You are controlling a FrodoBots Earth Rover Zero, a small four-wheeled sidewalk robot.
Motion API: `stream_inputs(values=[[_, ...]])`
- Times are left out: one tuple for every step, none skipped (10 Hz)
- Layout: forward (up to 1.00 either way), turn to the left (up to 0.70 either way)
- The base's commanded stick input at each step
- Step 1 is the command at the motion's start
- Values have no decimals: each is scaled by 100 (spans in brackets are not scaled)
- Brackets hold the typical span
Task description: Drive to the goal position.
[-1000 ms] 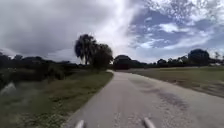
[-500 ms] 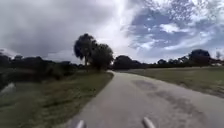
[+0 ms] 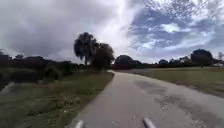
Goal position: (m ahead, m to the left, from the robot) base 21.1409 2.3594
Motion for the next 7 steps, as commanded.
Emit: stream_inputs(values=[[70,-16],[70,-34],[70,-27],[70,-18],[70,-10],[70,-3],[70,0]])
